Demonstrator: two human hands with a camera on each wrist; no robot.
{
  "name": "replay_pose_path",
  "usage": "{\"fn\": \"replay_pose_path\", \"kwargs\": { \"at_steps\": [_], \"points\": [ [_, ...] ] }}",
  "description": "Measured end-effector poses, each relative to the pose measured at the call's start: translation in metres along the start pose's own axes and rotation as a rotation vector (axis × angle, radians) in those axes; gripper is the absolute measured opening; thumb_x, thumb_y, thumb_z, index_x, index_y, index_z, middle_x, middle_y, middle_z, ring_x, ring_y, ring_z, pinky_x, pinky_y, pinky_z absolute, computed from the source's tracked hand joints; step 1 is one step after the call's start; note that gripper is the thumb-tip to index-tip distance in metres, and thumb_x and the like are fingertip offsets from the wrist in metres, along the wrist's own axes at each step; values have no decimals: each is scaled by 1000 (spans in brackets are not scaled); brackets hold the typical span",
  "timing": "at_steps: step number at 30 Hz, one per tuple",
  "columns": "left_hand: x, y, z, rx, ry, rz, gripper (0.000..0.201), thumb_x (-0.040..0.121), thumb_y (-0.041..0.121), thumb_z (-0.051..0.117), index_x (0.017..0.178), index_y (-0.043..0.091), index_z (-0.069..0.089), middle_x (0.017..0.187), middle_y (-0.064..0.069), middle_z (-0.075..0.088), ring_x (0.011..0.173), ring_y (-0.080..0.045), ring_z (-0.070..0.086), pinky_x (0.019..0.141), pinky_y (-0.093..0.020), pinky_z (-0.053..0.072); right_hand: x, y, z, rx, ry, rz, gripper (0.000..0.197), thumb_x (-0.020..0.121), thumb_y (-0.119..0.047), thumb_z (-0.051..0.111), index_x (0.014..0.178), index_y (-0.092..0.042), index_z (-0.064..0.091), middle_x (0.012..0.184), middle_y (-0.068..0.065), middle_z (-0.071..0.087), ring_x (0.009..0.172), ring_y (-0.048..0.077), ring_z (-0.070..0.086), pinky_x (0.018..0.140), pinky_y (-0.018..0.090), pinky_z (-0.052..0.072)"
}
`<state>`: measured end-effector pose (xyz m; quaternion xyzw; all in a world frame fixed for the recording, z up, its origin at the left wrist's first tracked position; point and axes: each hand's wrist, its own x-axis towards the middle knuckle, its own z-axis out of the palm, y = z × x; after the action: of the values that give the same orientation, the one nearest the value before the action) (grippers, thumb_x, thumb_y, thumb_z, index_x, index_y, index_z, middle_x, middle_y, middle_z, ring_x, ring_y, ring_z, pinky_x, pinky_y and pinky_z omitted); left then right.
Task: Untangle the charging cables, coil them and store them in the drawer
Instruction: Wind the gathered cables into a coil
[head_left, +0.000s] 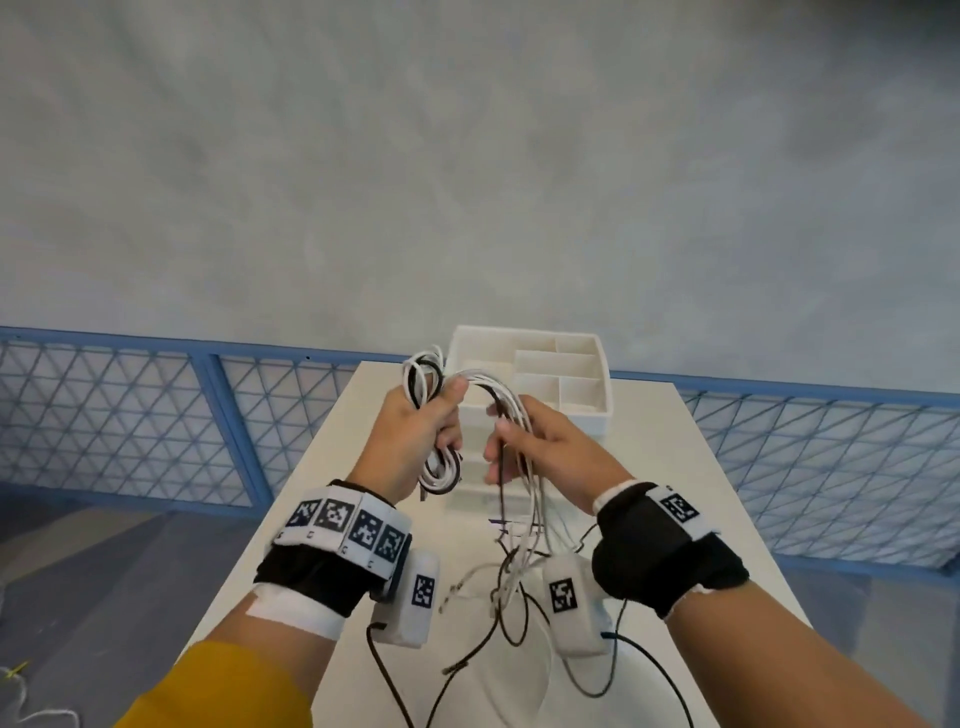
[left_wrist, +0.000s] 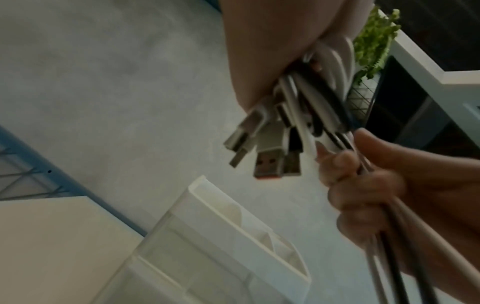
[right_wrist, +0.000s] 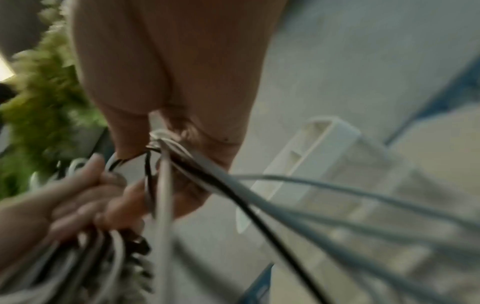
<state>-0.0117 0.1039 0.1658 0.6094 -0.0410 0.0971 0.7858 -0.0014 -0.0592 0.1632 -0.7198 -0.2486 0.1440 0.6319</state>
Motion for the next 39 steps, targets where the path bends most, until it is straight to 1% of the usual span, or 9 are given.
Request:
{"fn": "replay_pose_path", "kwargs": {
  "at_steps": [8, 12, 16, 18, 21, 29, 33, 37, 39],
  "points": [
    [5, 7, -2, -77, 179, 6, 29, 86, 24, 61, 61, 18, 48, 40, 9, 33, 39, -10, 33, 47, -24, 39, 0, 0, 10, 1, 146, -62, 25, 100, -23, 29, 91, -14, 51, 59, -6, 30, 44, 3, 32, 54, 25, 40],
    [-7, -6, 18, 32, 157, -100, 18, 76, 26, 69, 72, 12, 60, 53, 0, 56, 53, -16, 52, 52, -25, 47, 4, -13, 34, -479, 147, -211, 29, 99, -21, 30, 120, -12, 49, 75, -1, 62, 64, -4, 59, 61, 20, 45],
    [-5, -4, 20, 63, 144, -66, 22, 77, 25, 71, 71, 8, 57, 62, -7, 57, 62, -17, 61, 57, -25, 50, 4, -12, 45, -735, 76, -157, 49, 97, -13, 31, 145, -12, 18, 102, 24, 67, 88, 37, 63, 77, 40, 50],
    [-1, 2, 20, 79, 171, -26, 27, 81, 29, 67, 76, 3, 60, 66, -9, 59, 64, -18, 61, 59, -27, 51, 2, -11, 44, -721, 74, -179, 46, 95, -10, 36, 139, -9, 24, 95, 21, 66, 83, 32, 63, 69, 35, 46],
    [8, 14, 18, -23, 195, -29, 27, 87, 30, 59, 66, 13, 58, 55, 0, 59, 51, -13, 57, 57, -30, 49, -3, -5, 36, -496, 88, -166, 42, 90, -7, 49, 126, -15, 30, 73, -4, 59, 59, 1, 53, 57, 19, 38],
    [15, 36, 18, -237, 158, 45, 37, 91, 34, 51, 60, 16, 41, 40, 7, 36, 37, -10, 40, 48, -25, 45, -15, 30, 3, -706, -25, 113, 27, 72, -8, 64, 92, -21, 50, 76, -4, 52, 70, 16, 50, 63, 25, 41],
    [17, 35, 16, -317, 162, 82, 39, 92, 34, 50, 57, 19, 39, 40, 9, 36, 36, -7, 38, 48, -24, 44, -12, 39, -15, -813, 133, 144, 53, 70, -20, 73, 116, -19, 47, 113, 2, 48, 109, 23, 43, 90, 32, 40],
    [16, 39, 11, -383, 196, 136, 40, 93, 33, 48, 57, 20, 39, 39, 9, 35, 36, -6, 37, 47, -23, 44, -18, 52, -23, -1175, 239, 229, 92, 64, -42, 76, 138, -28, 24, 129, 3, 45, 117, 26, 44, 96, 41, 36],
    [18, 42, 6, -399, 210, 150, 41, 92, 35, 48, 56, 19, 38, 39, 9, 35, 37, -6, 37, 48, -23, 44, -25, 62, -30, -1086, 313, 314, 105, 59, -51, 77, 142, -29, 17, 130, 4, 43, 115, 28, 49, 94, 43, 43]
  ]
}}
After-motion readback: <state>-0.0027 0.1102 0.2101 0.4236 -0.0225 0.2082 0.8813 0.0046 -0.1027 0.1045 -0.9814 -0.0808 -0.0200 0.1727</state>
